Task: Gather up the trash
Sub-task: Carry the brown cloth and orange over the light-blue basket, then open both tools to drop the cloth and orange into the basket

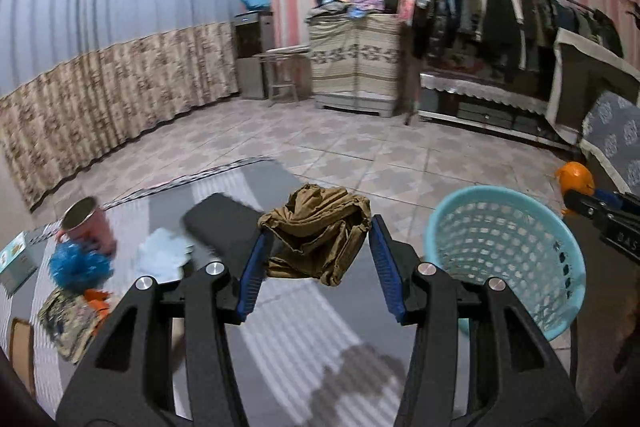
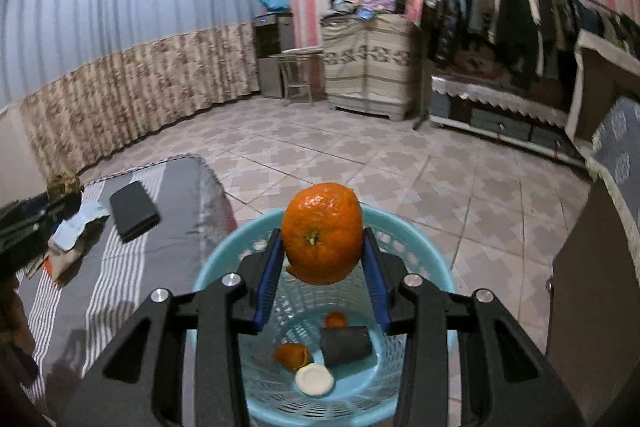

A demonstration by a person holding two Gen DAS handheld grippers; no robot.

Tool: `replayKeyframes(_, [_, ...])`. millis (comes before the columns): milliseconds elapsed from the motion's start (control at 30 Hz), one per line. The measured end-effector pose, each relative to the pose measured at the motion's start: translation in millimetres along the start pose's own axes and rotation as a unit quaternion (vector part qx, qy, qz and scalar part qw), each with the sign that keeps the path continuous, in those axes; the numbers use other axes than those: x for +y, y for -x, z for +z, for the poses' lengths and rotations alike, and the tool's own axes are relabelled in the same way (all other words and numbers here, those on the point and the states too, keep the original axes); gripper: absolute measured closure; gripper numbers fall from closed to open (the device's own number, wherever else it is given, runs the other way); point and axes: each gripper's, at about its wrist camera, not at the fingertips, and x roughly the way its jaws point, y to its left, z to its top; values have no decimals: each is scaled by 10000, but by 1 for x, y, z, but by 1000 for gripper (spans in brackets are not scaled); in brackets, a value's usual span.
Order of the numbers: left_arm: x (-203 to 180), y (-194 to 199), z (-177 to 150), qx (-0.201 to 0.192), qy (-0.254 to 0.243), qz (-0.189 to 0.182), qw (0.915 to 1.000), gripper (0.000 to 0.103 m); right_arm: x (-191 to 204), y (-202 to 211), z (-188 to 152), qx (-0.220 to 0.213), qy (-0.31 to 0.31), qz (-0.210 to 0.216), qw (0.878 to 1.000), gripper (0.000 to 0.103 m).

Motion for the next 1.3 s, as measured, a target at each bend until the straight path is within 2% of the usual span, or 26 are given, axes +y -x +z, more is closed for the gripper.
replayKeyframes(233, [-42, -22, 0, 203, -53, -454, 9987, 55, -20, -8, -7, 121, -291, -39, 9995, 64])
replayKeyframes(500, [-90, -53, -4, 442, -429, -764, 9952, 55, -22, -23, -15, 343, -357, -75, 9987, 64])
replayKeyframes(667, [-108, -66, -5, 510, -596, -891, 9929, 55, -27, -24, -16, 369, -422, -143, 9983, 64])
replayKeyframes(833, [-116, -78, 0, 582, -503, -1101, 9909, 52, -39, -27, -15, 431, -638, -215, 9968, 64])
replayKeyframes(933, [-120, -78, 4, 525, -510, -1129, 9909, 43, -43, -27, -15, 438, -708, -233, 9963, 64])
replayKeyframes(1000, [-121, -76, 7, 448, -506, -1099, 9916, 30, -44, -28, -15, 447, -731, -244, 9960, 64])
replayKeyframes(1133, [-114, -67, 13, 278, -490, -960, 9938, 23, -44, -29, -16, 444, -722, -236, 9961, 64])
replayKeyframes(1300, [-87, -57, 20, 150, -310, -585, 9977, 14, -37, -29, -14, 447, -673, -195, 9965, 64])
